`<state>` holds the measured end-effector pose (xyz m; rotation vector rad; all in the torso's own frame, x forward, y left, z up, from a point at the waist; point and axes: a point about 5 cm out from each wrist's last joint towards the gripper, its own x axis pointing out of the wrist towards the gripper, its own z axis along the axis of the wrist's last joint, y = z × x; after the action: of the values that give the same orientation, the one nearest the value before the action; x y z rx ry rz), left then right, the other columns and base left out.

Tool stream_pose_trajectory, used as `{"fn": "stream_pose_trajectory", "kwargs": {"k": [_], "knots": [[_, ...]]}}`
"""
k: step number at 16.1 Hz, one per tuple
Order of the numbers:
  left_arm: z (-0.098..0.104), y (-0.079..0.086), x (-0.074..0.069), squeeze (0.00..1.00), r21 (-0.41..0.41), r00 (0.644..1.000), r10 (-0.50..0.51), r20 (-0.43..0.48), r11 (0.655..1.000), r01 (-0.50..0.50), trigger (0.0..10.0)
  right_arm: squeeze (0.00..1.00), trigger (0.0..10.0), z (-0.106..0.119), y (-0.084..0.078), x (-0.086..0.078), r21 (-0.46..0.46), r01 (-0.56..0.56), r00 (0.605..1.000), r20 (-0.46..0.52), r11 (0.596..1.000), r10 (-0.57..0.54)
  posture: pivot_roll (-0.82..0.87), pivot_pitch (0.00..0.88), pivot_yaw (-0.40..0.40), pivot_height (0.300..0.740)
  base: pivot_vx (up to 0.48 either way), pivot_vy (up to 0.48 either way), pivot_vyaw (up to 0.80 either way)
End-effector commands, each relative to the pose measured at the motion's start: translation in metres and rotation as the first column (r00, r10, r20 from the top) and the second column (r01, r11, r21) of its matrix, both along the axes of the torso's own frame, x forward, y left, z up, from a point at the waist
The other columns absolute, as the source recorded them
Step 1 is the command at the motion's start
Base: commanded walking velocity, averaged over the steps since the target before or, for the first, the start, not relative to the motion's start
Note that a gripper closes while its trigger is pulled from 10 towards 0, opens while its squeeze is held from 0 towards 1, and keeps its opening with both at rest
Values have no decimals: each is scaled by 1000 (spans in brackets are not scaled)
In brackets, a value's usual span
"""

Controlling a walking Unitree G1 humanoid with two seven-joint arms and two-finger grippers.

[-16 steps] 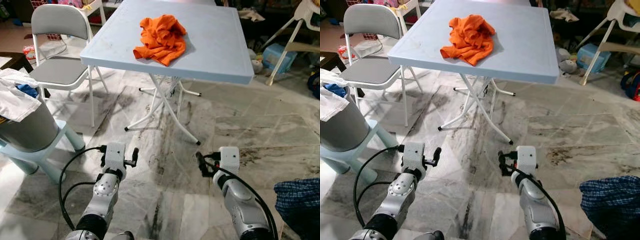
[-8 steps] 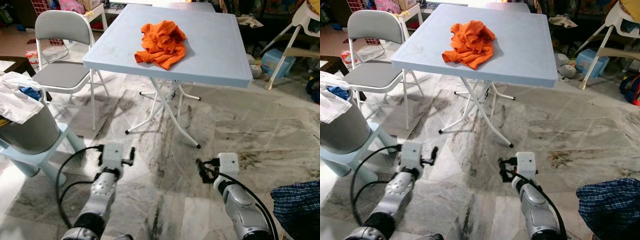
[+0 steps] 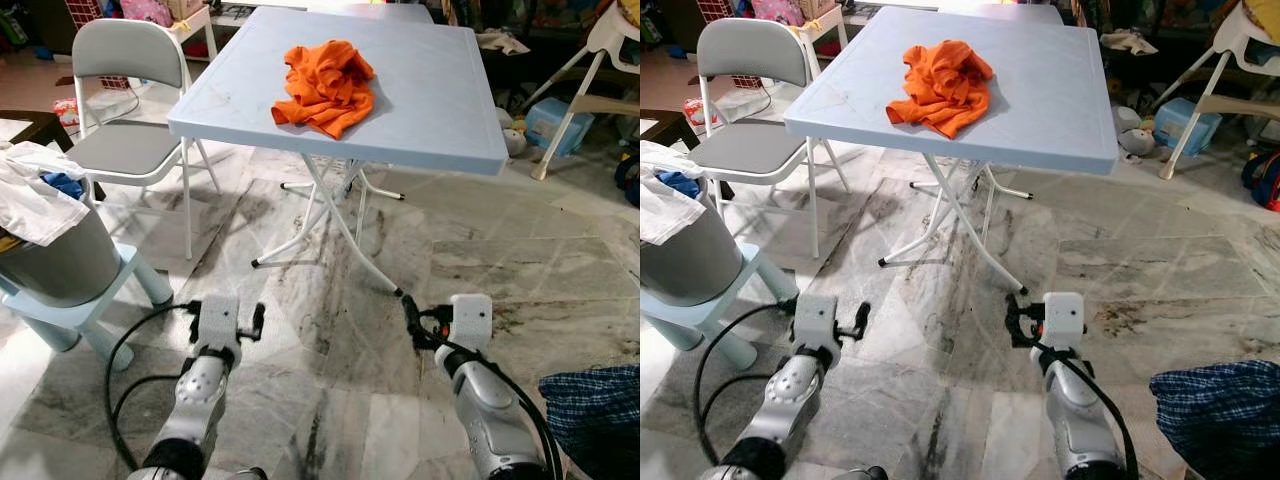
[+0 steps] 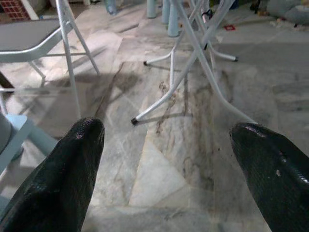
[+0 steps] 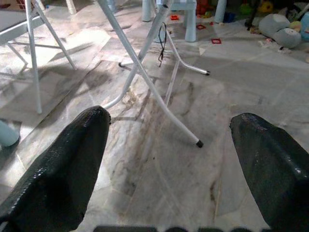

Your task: Hang hanger

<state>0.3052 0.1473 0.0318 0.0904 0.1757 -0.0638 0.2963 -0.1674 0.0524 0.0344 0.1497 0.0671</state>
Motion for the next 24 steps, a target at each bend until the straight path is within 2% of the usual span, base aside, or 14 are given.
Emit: {"fn": "stream_pose_trajectory", "kwargs": {"k": [1, 5, 8, 10, 12, 13, 16, 20, 24], "knots": [[0, -6, 0, 0, -9, 1000, -12, -5, 1000, 12, 10000, 0, 10000, -1, 3, 1, 7, 6, 1000, -3, 1000, -6, 56, 170, 0, 740, 0, 0, 0], [4, -11, 0, 0, -49, 999, -42, 11, 998, 43, 10000, 0, 10000, -1, 8, -5, 9, 29, 999, 23, 1000, -29, 43, 207, 8, 740, 0, 0, 0], [-2, -3, -4, 0, -38, 999, -31, -6, 999, 31, 10000, 0, 10000, -14, 16, -9, 35, 20, 999, -28, 999, -19, 79, 175, -7, 740, 0, 0, 0], [-2, 5, -7, 0, -64, 999, 44, -12, 997, -45, 10000, 0, 10000, -15, 18, -11, 36, 3, 999, -34, 999, -2, 105, 156, -18, 740, 0, 0, 0], [-8, 6, -10, 0, -42, 999, 27, -38, 999, -28, 10000, 0, 10000, -23, 10, -13, 45, 38, 996, -78, 998, -34, 116, 123, -29, 740, 0, 0, 0], [-8, 6, -8, 0, -36, 999, 18, -41, 999, -19, 10000, 0, 10000, -28, 10, -13, 55, 34, 994, -102, 998, -28, 131, 77, -42, 740, 0, 0, 0], [-1, 9, 0, 0, -38, 999, 35, -28, 999, -36, 10000, 0, 10000, -22, 19, -4, 52, 6, 997, -76, 999, -2, 135, 42, -30, 740, 0, 0, 0], [0, 1, 2, 0, -40, 1000, 14, -24, 999, -15, 10000, 0, 10000, -18, 24, 1, 63, -7, 998, -60, 998, 11, 129, 49, -26, 740, 0, 0, 0], [0, 2, 0, 0, -41, 1000, 14, -17, 999, -15, 10000, 0, 10000, -17, 18, 1, 65, 12, 999, -46, 998, -9, 129, 81, -28, 740, 0, 0, 0]]}}
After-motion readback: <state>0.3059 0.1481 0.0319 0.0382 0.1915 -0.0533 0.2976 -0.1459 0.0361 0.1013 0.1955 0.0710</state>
